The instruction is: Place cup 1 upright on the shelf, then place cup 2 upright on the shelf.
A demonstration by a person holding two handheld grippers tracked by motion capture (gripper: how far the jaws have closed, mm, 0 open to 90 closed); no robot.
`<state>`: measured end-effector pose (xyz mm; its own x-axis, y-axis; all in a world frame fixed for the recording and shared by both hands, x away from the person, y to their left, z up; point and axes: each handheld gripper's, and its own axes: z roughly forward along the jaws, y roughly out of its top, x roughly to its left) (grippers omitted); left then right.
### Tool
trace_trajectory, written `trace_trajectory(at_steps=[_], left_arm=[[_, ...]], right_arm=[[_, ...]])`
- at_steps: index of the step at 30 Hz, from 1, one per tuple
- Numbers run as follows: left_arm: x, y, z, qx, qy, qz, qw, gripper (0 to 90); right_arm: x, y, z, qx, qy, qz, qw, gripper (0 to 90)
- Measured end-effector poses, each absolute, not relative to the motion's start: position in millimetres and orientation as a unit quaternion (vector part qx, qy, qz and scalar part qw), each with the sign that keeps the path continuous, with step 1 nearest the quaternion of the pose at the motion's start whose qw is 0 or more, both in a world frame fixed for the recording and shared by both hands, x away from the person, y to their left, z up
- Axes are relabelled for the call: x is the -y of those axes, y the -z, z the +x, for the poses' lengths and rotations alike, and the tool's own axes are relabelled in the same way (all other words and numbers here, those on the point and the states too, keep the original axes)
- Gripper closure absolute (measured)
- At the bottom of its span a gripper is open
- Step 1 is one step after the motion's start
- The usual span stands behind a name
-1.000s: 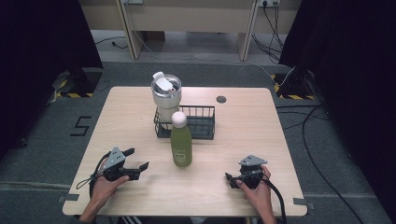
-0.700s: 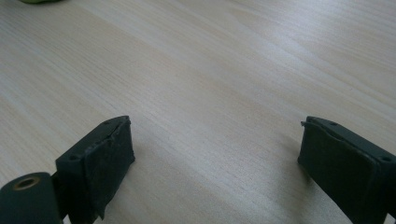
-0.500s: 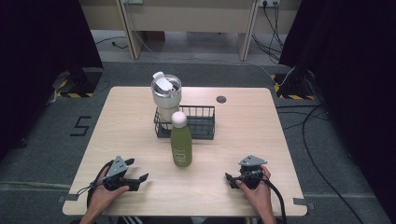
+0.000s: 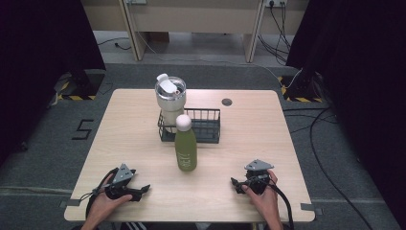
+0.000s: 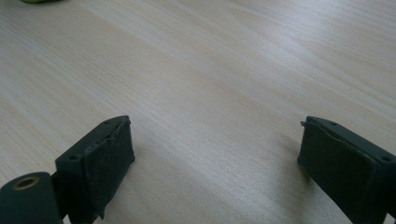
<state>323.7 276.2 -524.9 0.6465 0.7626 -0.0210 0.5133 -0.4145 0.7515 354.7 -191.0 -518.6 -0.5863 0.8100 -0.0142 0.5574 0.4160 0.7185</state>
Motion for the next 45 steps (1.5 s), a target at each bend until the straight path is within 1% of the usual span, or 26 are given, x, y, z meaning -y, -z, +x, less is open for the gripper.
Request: trace_trajectory(at_steps=[14,16,17,21,28,35,45], left_arm=[[-276,525,324,-0.386,-0.164,0.825,0.378,13.7],[-276,525,324,-0.386,-0.164,0.825,0.378,13.5],[-276,525,324,-0.386,-0.164,0.825,0.378,13.5],[-276,525,325,-0.388,-0.164,0.825,0.377,12.5],[-275,525,326,-0.391,-0.164,0.825,0.375,9.7],[-275,525,327,-0.393,-0.163,0.825,0.371,7.0],[-274,526,327,-0.394,-0.162,0.826,0.369,4.7]], right_arm=[[191,518,355,-0.822,-0.345,0.415,0.180,10.0],[191,518,355,-0.821,-0.346,0.416,0.180,12.1],[191,518,354,-0.820,-0.350,0.417,0.180,15.5],[192,516,355,-0.820,-0.352,0.409,0.191,15.9],[195,504,352,-0.801,-0.396,0.402,0.201,16.6],[182,491,351,-0.807,-0.403,0.372,0.220,18.0],[167,481,351,-0.806,-0.427,0.344,0.220,18.3]])
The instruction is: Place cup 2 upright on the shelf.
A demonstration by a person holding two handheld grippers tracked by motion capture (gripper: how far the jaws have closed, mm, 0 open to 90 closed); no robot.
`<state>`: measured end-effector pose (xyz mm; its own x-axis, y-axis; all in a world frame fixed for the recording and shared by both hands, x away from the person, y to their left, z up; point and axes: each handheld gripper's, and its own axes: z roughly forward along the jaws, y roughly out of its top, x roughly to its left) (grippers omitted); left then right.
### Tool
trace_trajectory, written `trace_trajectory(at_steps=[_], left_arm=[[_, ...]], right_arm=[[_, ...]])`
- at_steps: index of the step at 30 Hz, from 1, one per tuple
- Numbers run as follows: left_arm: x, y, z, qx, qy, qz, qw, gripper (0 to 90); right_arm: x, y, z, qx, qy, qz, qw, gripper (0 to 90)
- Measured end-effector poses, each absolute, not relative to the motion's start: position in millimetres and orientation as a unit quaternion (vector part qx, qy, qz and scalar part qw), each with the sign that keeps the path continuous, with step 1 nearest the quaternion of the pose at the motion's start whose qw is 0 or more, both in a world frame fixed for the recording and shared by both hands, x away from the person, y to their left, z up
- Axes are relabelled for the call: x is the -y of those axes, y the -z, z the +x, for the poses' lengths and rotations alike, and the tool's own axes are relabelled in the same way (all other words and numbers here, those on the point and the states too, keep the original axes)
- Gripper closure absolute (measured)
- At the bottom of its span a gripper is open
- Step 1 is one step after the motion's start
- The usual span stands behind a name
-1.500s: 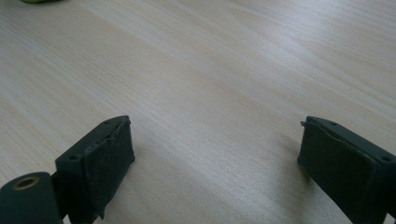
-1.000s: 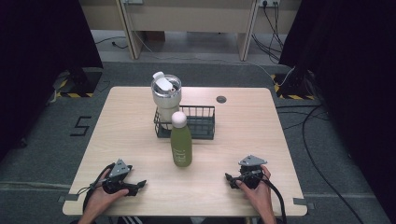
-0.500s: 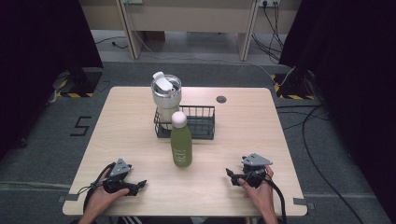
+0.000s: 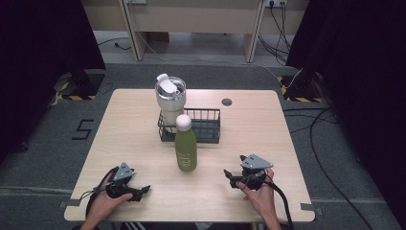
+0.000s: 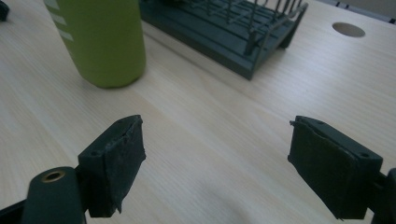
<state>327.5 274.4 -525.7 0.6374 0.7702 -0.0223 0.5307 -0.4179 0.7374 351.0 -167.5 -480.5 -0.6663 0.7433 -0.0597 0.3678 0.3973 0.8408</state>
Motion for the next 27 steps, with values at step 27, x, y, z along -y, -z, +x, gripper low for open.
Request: trace_trajectory(at_steps=[27], left_arm=[[-274,526,328,-0.391,-0.160,0.829,0.367,2.9]], right_arm=[[116,460,365,-0.818,-0.461,0.276,0.206,18.3]])
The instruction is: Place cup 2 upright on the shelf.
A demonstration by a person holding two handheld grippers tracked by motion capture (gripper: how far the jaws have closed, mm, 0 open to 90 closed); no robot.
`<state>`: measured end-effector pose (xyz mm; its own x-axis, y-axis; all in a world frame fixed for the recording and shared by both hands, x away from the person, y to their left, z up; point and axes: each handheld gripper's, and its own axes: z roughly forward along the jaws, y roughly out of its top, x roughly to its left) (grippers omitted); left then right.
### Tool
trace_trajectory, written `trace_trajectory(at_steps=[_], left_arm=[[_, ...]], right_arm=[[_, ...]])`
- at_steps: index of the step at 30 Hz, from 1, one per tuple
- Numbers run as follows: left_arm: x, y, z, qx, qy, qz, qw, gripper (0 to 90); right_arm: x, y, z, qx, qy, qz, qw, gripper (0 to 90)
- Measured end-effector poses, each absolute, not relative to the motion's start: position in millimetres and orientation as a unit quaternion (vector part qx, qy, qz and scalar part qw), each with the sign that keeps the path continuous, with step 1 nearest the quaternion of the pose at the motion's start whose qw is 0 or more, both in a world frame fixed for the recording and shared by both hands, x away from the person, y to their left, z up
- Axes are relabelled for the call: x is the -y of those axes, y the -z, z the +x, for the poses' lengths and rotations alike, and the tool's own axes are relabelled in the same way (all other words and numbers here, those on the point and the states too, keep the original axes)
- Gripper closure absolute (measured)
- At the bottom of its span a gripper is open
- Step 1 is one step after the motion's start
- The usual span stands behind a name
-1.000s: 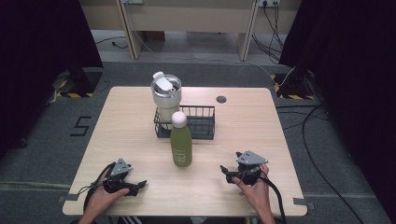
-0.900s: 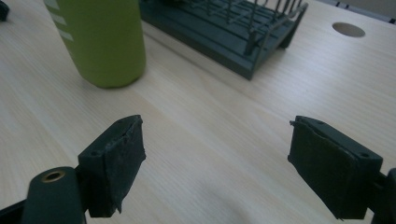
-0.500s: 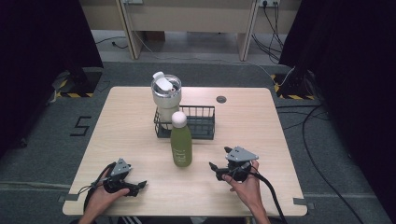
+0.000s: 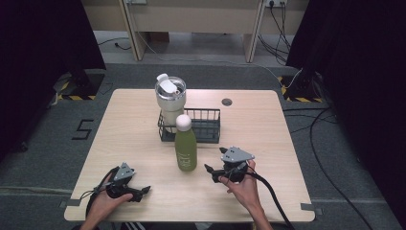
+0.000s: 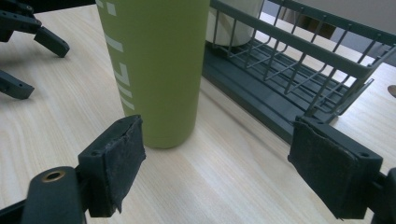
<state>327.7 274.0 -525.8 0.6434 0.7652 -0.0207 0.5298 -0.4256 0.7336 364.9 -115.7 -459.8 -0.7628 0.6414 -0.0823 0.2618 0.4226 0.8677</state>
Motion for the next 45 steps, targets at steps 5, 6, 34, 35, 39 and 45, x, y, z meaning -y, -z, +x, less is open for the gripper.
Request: trace_trajectory(at_steps=[5,6,34,35,39,45], left_arm=[[-274,526,328,-0.390,-0.160,0.829,0.367,2.8],[-274,526,328,-0.390,-0.160,0.829,0.367,2.8],[-274,526,328,-0.390,-0.159,0.829,0.367,2.3],[-274,526,328,-0.390,-0.160,0.829,0.367,2.3],[-274,526,328,-0.390,-0.160,0.829,0.367,2.2],[-274,526,328,-0.390,-0.160,0.829,0.367,2.2]], right_arm=[[109,459,366,-0.821,-0.461,0.270,0.203,18.3],[107,460,367,-0.821,-0.462,0.268,0.202,18.3],[76,463,377,-0.824,-0.479,0.241,0.184,18.5],[74,463,378,-0.825,-0.480,0.237,0.184,18.4],[69,463,380,-0.823,-0.485,0.234,0.181,18.4],[64,466,384,-0.822,-0.488,0.233,0.175,17.7]])
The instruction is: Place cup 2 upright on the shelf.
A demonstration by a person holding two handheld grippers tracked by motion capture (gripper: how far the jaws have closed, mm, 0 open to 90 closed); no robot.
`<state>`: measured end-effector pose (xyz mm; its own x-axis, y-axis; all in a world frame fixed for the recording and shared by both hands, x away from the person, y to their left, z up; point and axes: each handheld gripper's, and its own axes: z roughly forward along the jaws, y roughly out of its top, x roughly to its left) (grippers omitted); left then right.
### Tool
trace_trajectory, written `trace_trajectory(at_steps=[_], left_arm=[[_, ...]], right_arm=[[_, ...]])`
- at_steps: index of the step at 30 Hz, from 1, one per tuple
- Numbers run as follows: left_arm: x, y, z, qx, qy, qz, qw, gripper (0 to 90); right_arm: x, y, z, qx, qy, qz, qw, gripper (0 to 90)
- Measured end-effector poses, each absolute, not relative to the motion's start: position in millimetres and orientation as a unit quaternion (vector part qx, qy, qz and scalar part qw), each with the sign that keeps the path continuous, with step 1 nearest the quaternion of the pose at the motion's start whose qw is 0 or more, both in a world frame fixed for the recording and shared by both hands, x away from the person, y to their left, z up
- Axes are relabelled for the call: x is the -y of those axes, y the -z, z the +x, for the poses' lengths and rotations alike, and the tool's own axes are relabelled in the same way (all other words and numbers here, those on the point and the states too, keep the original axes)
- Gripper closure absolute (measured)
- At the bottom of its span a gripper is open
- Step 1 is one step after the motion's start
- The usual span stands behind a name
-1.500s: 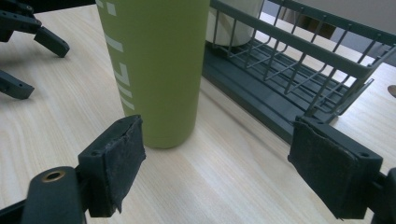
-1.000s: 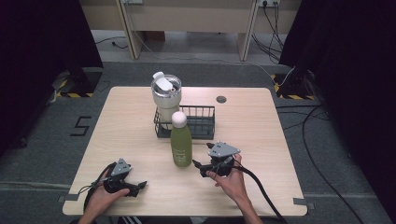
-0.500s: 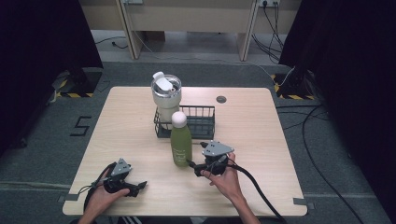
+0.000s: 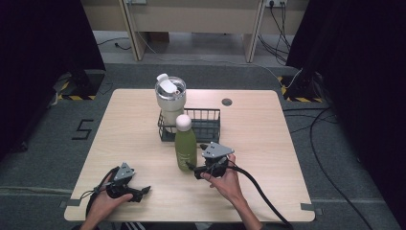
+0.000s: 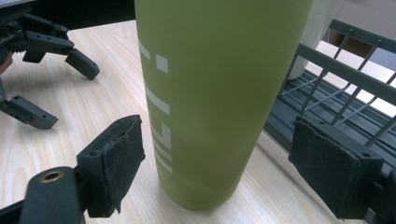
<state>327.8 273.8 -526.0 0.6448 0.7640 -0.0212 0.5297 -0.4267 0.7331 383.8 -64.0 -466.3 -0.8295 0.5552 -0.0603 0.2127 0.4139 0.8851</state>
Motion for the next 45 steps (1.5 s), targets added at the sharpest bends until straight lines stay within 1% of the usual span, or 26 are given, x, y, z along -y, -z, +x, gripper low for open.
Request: trace_trajectory(at_steps=[32,45], left_arm=[[-274,526,328,-0.390,-0.159,0.829,0.367,2.2],[-274,526,328,-0.390,-0.160,0.830,0.366,2.2]], right_arm=[[45,481,397,-0.820,-0.502,0.227,0.155,16.4],[38,488,405,-0.817,-0.508,0.226,0.157,16.9]])
